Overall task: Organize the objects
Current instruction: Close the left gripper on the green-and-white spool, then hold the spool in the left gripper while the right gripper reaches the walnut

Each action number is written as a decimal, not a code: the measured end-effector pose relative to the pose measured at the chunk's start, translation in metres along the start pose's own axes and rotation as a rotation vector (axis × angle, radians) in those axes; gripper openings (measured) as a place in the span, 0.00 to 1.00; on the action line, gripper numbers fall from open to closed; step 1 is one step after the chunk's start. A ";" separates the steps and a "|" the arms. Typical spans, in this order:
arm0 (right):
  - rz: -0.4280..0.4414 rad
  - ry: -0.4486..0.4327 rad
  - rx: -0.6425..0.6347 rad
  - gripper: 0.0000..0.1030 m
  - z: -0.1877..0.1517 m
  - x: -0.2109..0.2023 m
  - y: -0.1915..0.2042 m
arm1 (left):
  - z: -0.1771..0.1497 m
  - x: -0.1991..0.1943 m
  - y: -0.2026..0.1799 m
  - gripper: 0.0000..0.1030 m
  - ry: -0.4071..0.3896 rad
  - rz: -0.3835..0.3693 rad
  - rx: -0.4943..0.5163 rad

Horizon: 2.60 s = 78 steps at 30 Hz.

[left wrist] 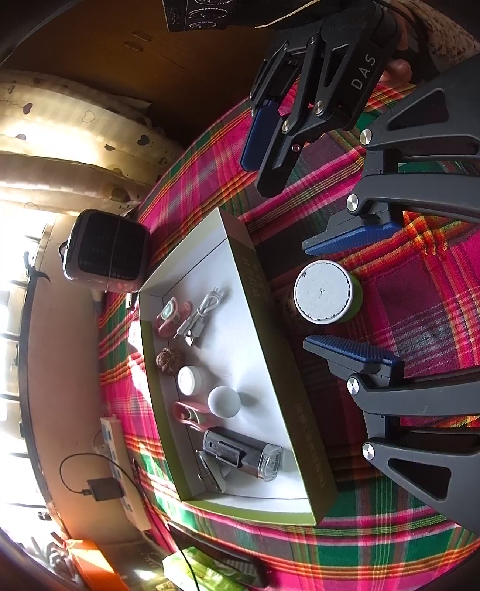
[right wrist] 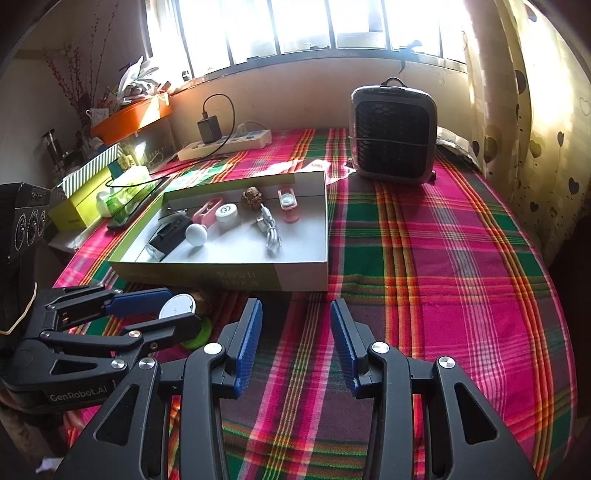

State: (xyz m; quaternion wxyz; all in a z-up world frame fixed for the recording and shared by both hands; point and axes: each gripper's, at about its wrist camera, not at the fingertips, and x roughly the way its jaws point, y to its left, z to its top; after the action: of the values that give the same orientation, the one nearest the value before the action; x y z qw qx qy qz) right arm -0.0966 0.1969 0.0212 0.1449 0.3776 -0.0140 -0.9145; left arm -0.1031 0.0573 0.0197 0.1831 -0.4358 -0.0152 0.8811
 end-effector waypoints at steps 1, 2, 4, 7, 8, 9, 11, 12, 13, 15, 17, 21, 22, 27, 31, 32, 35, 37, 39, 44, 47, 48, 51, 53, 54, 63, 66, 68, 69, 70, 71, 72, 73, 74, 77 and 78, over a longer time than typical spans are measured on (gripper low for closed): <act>0.009 0.000 0.004 0.39 0.000 0.000 0.000 | 0.000 0.001 0.001 0.42 0.003 0.007 -0.005; 0.018 0.000 0.006 0.39 -0.001 0.000 -0.001 | -0.001 0.001 0.002 0.42 0.005 0.004 -0.011; 0.015 0.003 -0.001 0.39 -0.001 0.000 0.001 | -0.001 0.002 0.003 0.42 0.011 0.002 -0.018; 0.017 0.008 -0.006 0.39 -0.002 0.001 0.003 | -0.002 0.002 0.002 0.38 0.018 -0.002 -0.016; 0.019 0.008 -0.008 0.39 -0.002 0.001 0.003 | -0.002 0.002 0.002 0.33 0.017 -0.002 -0.015; 0.018 0.008 -0.010 0.39 -0.002 0.001 0.004 | -0.002 0.002 0.002 0.31 0.018 0.001 -0.014; 0.015 0.009 -0.010 0.39 -0.003 0.001 0.004 | -0.002 0.002 0.001 0.31 0.017 0.003 -0.011; 0.017 0.011 -0.008 0.39 -0.003 0.002 0.004 | -0.002 0.002 0.001 0.31 0.017 0.002 -0.010; 0.018 0.012 -0.007 0.39 -0.003 0.002 0.005 | -0.002 0.002 0.001 0.31 0.018 0.001 -0.012; 0.018 0.016 -0.006 0.39 -0.004 0.003 0.005 | -0.003 0.001 0.002 0.31 0.020 -0.007 -0.016; 0.017 0.020 -0.010 0.39 -0.004 0.004 0.007 | -0.003 0.000 0.002 0.31 0.019 -0.007 -0.016; 0.015 0.028 -0.016 0.39 -0.004 0.005 0.010 | -0.005 -0.006 0.004 0.31 0.012 -0.012 -0.019; 0.015 0.029 -0.018 0.39 -0.005 0.005 0.011 | -0.005 -0.008 0.005 0.31 0.009 -0.012 -0.019; 0.024 0.039 -0.031 0.39 -0.005 0.008 0.018 | -0.012 -0.012 0.015 0.31 0.009 -0.003 -0.041; 0.048 0.048 -0.056 0.39 -0.004 0.012 0.029 | -0.019 -0.018 0.025 0.31 0.004 0.008 -0.065; 0.051 0.052 -0.064 0.39 -0.004 0.014 0.032 | -0.020 -0.019 0.028 0.31 0.003 0.011 -0.072; 0.065 0.058 -0.078 0.39 -0.003 0.019 0.040 | -0.022 -0.022 0.037 0.31 -0.004 0.030 -0.087; 0.075 0.062 -0.079 0.39 -0.002 0.022 0.045 | -0.023 -0.024 0.042 0.31 -0.008 0.038 -0.101; 0.077 0.066 -0.089 0.39 -0.002 0.025 0.050 | -0.023 -0.025 0.046 0.31 -0.012 0.044 -0.109; 0.081 0.083 -0.108 0.39 0.000 0.035 0.061 | -0.025 -0.028 0.056 0.31 -0.020 0.051 -0.126; 0.073 0.093 -0.122 0.39 -0.001 0.042 0.068 | -0.026 -0.029 0.061 0.31 -0.024 0.058 -0.135; 0.078 0.098 -0.119 0.39 -0.001 0.044 0.069 | -0.026 -0.030 0.063 0.31 -0.025 0.058 -0.136; 0.076 0.106 -0.122 0.39 0.000 0.049 0.073 | -0.026 -0.030 0.065 0.31 -0.029 0.052 -0.139; 0.058 0.110 -0.130 0.39 0.000 0.051 0.075 | -0.027 -0.029 0.066 0.31 -0.026 0.053 -0.143; 0.054 0.114 -0.129 0.39 0.000 0.053 0.075 | -0.027 -0.028 0.067 0.31 -0.023 0.052 -0.144; 0.052 0.131 -0.106 0.39 0.000 0.058 0.074 | -0.028 -0.027 0.072 0.31 -0.021 0.037 -0.151; 0.046 0.130 -0.102 0.39 0.001 0.058 0.074 | -0.029 -0.025 0.074 0.31 -0.014 0.046 -0.156; 0.042 0.129 -0.102 0.39 0.001 0.058 0.074 | -0.029 -0.025 0.076 0.31 -0.014 0.043 -0.160; 0.039 0.129 -0.101 0.39 0.001 0.058 0.074 | -0.029 -0.025 0.076 0.31 -0.015 0.045 -0.163; 0.038 0.128 -0.100 0.39 0.001 0.058 0.074 | -0.029 -0.024 0.077 0.31 -0.015 0.043 -0.163; 0.039 0.128 -0.098 0.39 0.001 0.057 0.073 | -0.029 -0.024 0.077 0.31 -0.014 0.043 -0.163; 0.038 0.128 -0.096 0.39 0.001 0.057 0.073 | -0.029 -0.024 0.077 0.31 -0.015 0.045 -0.163; 0.036 0.127 -0.095 0.39 0.001 0.057 0.073 | -0.028 -0.025 0.077 0.31 -0.016 0.044 -0.162; 0.036 0.126 -0.094 0.39 0.001 0.057 0.073 | -0.028 -0.024 0.076 0.31 -0.016 0.043 -0.161; 0.038 0.125 -0.099 0.38 0.000 0.056 0.074 | -0.028 -0.024 0.076 0.30 -0.017 0.042 -0.160; 0.039 0.124 -0.101 0.34 0.001 0.056 0.074 | -0.028 -0.024 0.076 0.30 -0.017 0.044 -0.161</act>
State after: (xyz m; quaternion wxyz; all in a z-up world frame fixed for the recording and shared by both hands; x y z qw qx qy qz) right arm -0.1157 0.1103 -0.0068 0.1822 0.4254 0.0337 -0.8858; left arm -0.0914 -0.0258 0.0067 0.1280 -0.4421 -0.0782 0.8843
